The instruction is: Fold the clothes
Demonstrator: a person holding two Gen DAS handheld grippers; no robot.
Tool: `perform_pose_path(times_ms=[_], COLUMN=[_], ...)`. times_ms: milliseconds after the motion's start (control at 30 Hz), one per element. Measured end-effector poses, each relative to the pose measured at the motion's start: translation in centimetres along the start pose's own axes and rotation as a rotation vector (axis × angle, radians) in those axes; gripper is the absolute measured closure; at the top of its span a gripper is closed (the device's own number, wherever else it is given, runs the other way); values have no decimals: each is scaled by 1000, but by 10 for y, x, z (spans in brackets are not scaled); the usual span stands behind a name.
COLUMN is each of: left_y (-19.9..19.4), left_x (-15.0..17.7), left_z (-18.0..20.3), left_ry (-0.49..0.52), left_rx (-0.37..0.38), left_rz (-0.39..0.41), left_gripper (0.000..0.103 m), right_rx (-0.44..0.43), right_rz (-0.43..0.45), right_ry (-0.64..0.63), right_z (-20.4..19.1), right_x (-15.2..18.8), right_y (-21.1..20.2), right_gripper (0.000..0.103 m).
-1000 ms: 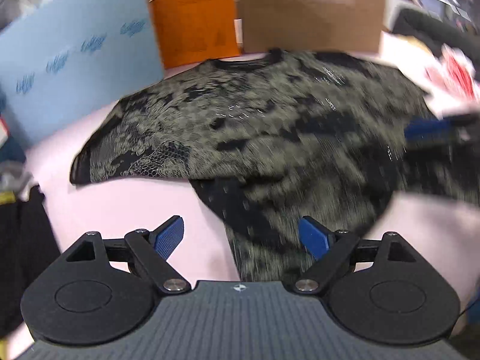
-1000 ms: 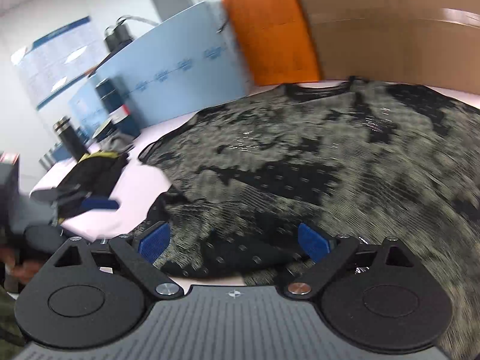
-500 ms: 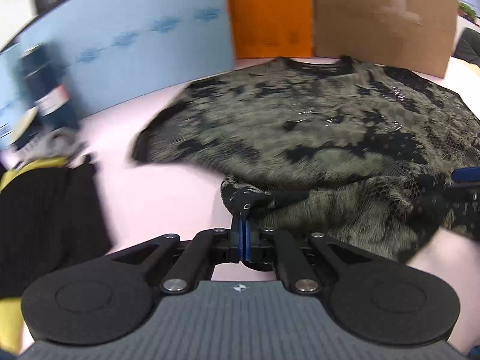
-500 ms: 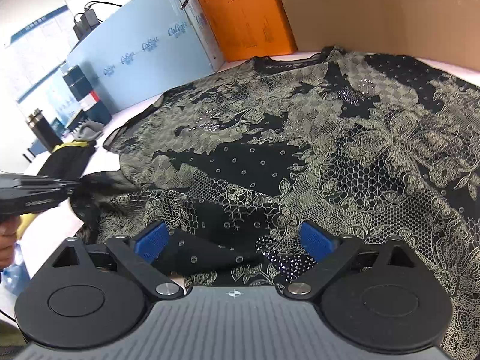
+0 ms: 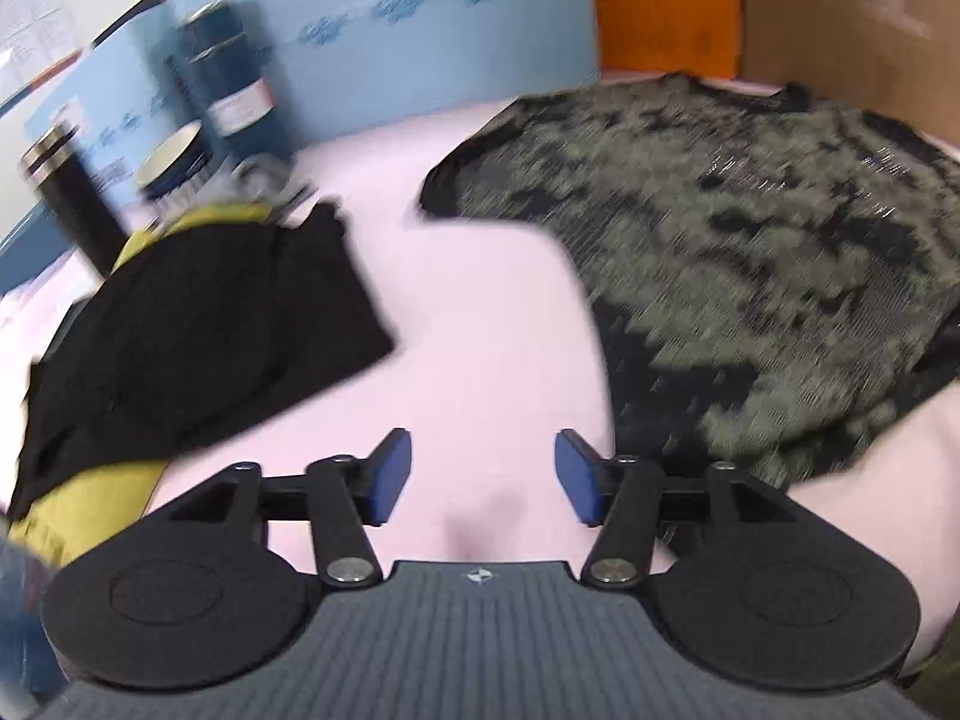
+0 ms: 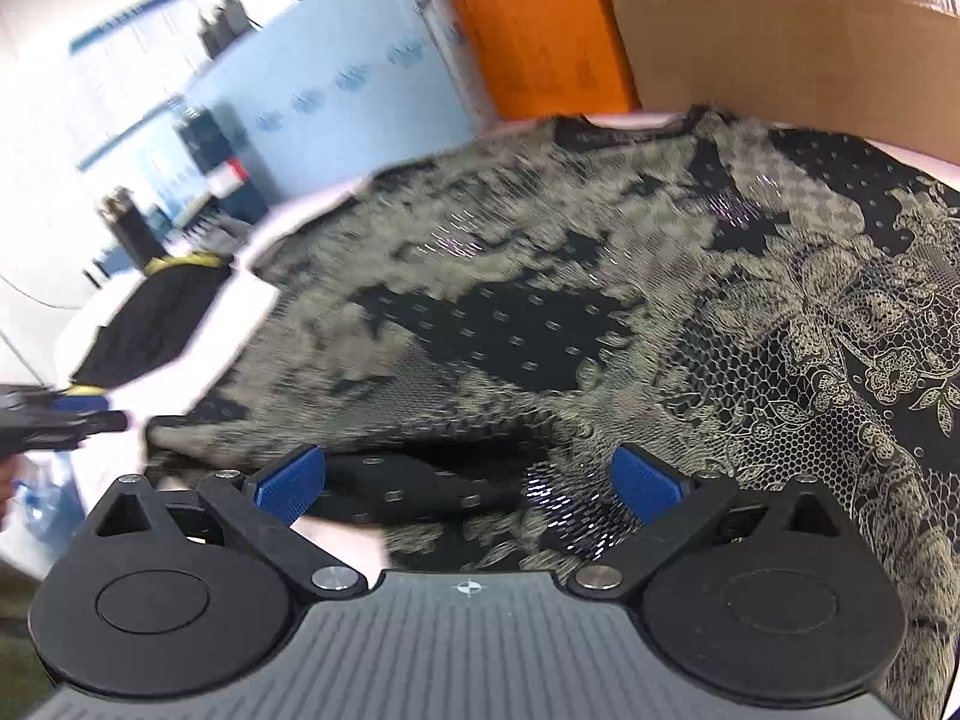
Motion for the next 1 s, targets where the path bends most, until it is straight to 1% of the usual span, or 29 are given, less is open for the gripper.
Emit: perform_pose_path(times_ms=[67,167,200,233,267,300,367,433,467,500,533,567,600,700,767,800,867,900,933,967,1000], left_y=[-1,-11,-14,-18,-20,-20,-11,7,12,16,18,20,22,0,-15,-24,-37,-42,-45,-47,-48], left_x=[-7,-7,-5,-1,3,8,18,25,25,24,21,15,8,-16,-33,-38,-42,-42,-40,-38,-34], left_z=[14,46,56,64,71,76,84,91,93,95,96,94,91,72,58,52,42,38,35,33,32], left_ry=[89,307,388,466,536,594,678,740,758,772,772,759,743,654,592,558,511,492,479,478,481], left_rx=[90,278,327,370,403,425,438,380,364,355,347,334,318,359,392,421,465,478,486,486,485], left_rz=[20,26,21,14,1,-19,-64,-98,-90,-77,-69,-63,-58,-11,22,29,22,14,5,-10,-26], left_gripper=[51,52,52,52,52,52,52,51,57,65,93,100,100,100,100,99,95,95,91,85,81], right_rx=[7,48,63,77,94,114,153,193,199,210,231,250,270,291,268,254,205,171,140,98,49], right_rz=[-12,-58,-80,-104,-123,-140,-164,-152,-140,-119,-88,-71,-59,6,43,59,77,78,66,36,-17], right_ry=[-80,-212,-246,-275,-295,-313,-348,-343,-321,-291,-267,-244,-229,-185,-165,-158,-143,-132,-121,-109,-100], right_z=[-12,-29,-34,-39,-42,-45,-48,-43,-40,-36,-31,-27,-22,-10,-6,-5,-4,-4,-4,-4,-3], right_x=[8,27,34,42,48,54,65,70,70,69,66,62,57,38,25,20,13,12,12,14,16], right_y=[-16,-40,-47,-53,-57,-59,-61,-52,-47,-42,-38,-35,-34,-48,-70,-82,-106,-116,-124,-129,-129], right_gripper=[0,3,7,20,27,35,35,35,39,60,84,95,102,102,101,101,101,101,101,101,100])
Point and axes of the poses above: each gripper's, at about its wrist camera, not at the fingertips, and y roughly the way its jaws point, z to its right, x to its underside, the point moved 4 cm from there along y, roughly the way its jaws point, and after that the axes turned 11 degrees about x, right-handed, at the moved point
